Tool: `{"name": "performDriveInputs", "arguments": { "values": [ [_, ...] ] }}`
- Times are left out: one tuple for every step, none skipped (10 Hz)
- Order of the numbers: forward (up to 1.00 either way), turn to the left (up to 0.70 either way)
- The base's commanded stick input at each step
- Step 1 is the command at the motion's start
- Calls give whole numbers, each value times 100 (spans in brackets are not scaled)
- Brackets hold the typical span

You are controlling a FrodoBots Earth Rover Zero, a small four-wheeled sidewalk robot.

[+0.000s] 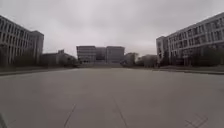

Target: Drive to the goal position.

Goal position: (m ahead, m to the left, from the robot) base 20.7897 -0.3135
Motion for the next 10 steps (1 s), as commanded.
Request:
{"name": "performDriveInputs", "arguments": {
  "values": [
    [70,0],
    [70,-13],
    [70,-7],
    [70,-1],
    [70,-6],
    [70,-16],
    [70,0],
    [70,-6],
    [70,-9],
    [70,0]
  ]
}}
